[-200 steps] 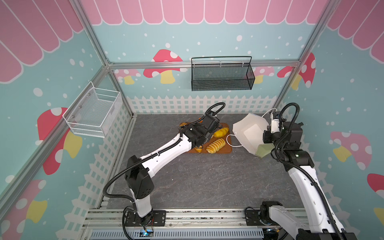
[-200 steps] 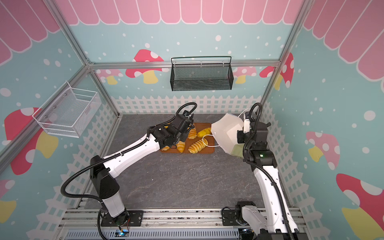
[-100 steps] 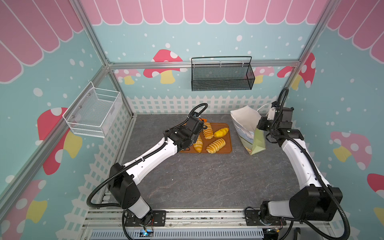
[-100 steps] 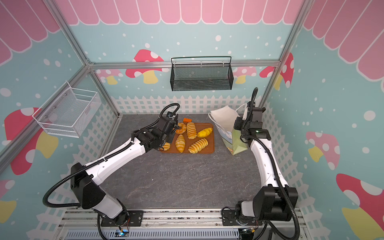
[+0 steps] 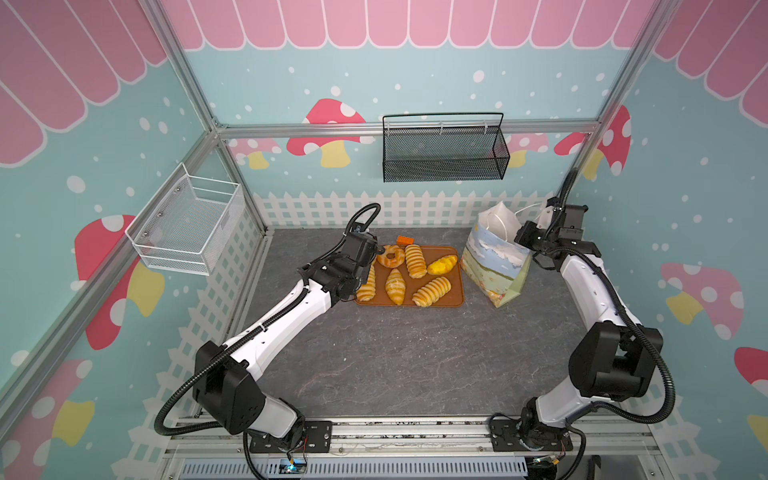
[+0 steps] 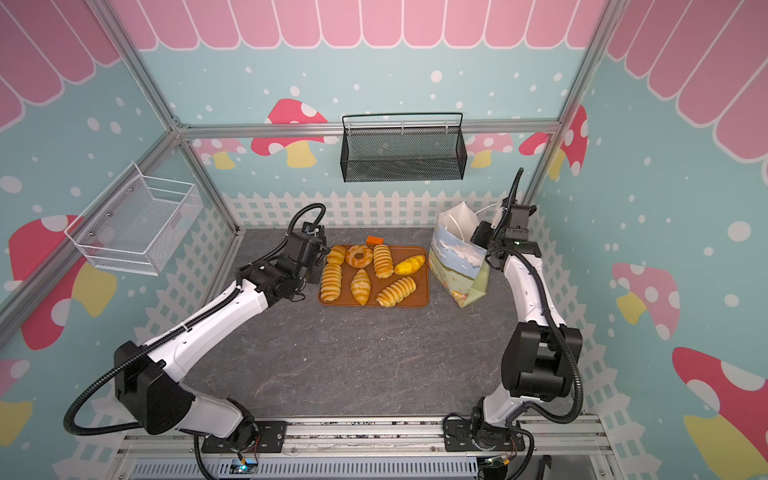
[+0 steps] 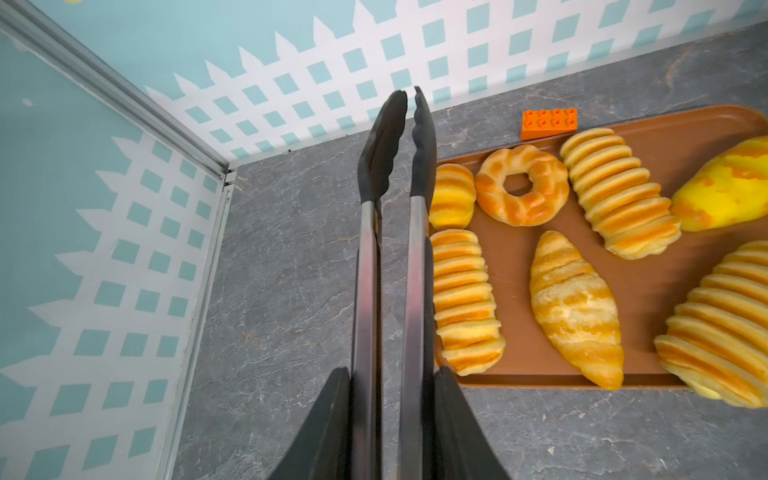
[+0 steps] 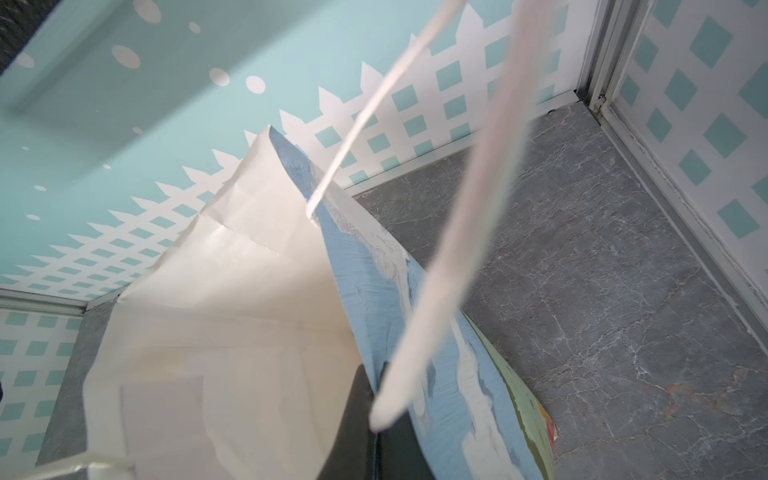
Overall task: Take the fake bread out of the paper bag
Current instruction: 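Raise the left tongs while the right gripper sets the bag upright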
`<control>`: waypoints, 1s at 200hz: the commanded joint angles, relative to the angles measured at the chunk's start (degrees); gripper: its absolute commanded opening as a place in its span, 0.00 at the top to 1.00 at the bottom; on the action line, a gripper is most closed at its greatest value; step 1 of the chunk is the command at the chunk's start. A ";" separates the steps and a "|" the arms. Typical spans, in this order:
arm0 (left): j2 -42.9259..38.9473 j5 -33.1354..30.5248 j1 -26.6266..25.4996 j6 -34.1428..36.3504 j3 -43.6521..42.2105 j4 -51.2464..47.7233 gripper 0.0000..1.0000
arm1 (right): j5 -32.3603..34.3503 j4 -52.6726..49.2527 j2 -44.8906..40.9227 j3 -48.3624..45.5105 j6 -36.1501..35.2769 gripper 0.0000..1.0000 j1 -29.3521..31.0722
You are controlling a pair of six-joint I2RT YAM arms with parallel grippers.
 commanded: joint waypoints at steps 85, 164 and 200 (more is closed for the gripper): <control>-6.56 1.40 6.84 -0.29 -6.40 2.87 0.70 | 1.84 -2.06 -2.24 3.63 -3.69 0.56 -0.07; -8.65 1.01 8.62 -0.38 -7.12 1.29 0.70 | 2.42 -4.23 -3.20 8.13 -6.28 0.46 -0.07; -9.95 1.58 10.77 -0.33 -7.72 1.05 0.70 | 2.33 -3.92 -6.14 8.59 -10.89 0.45 -0.07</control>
